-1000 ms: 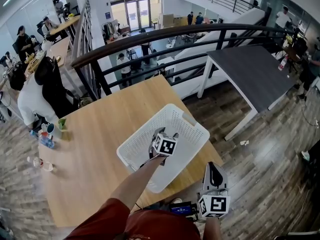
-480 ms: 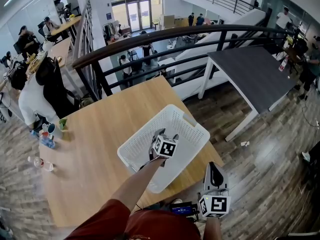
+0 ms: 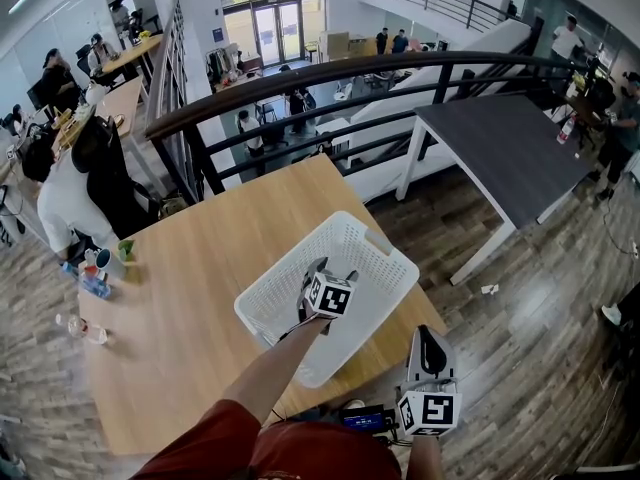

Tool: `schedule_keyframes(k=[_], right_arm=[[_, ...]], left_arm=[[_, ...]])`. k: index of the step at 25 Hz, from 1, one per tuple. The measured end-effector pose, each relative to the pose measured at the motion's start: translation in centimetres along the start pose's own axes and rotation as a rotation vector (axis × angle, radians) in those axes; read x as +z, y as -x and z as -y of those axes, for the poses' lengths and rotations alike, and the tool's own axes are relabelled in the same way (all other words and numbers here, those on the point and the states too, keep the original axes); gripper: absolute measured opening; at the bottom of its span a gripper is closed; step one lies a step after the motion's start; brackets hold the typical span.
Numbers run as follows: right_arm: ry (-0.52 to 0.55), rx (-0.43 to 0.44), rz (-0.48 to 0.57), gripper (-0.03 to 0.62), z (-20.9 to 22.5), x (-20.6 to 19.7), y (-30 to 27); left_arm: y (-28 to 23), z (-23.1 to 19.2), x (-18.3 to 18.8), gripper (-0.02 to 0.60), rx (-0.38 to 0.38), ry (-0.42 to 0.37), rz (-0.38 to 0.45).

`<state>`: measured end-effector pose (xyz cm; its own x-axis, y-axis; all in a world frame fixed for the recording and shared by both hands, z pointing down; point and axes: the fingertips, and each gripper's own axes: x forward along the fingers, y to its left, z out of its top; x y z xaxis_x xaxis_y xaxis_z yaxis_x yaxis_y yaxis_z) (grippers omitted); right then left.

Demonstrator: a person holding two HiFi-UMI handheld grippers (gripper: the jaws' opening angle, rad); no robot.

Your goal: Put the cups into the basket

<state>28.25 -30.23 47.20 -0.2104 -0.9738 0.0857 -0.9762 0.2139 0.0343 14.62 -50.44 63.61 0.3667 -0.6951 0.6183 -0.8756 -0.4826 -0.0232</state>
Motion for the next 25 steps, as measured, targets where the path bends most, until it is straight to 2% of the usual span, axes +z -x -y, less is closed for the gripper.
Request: schedule_keyframes(k=[5,10,17,25], right_arm=[[0.000,0.005,0.001,0.015,-0.2,0.1,-0.1],[-0.001,0.009,0.012,0.015,-0.2,0.3,-0.2],[0.002,0.023,0.020,0.015,-0.5,0.5,-0.4],[0.013,0.040,0.032,0.015,-0.6,1.3,-0.7]], left_arm=[[0.4,0.1,0.5,0.344,-0.008,0.005,0.010],[1.3,0.3,1.6,0.345,-0.016,-0.008,0.046],[4.1,0.5,4.0,0.345,-0.036,-0.019,0.146],[8.5,1.2,7.8,0.345,-0.080,-0.012,0.307]])
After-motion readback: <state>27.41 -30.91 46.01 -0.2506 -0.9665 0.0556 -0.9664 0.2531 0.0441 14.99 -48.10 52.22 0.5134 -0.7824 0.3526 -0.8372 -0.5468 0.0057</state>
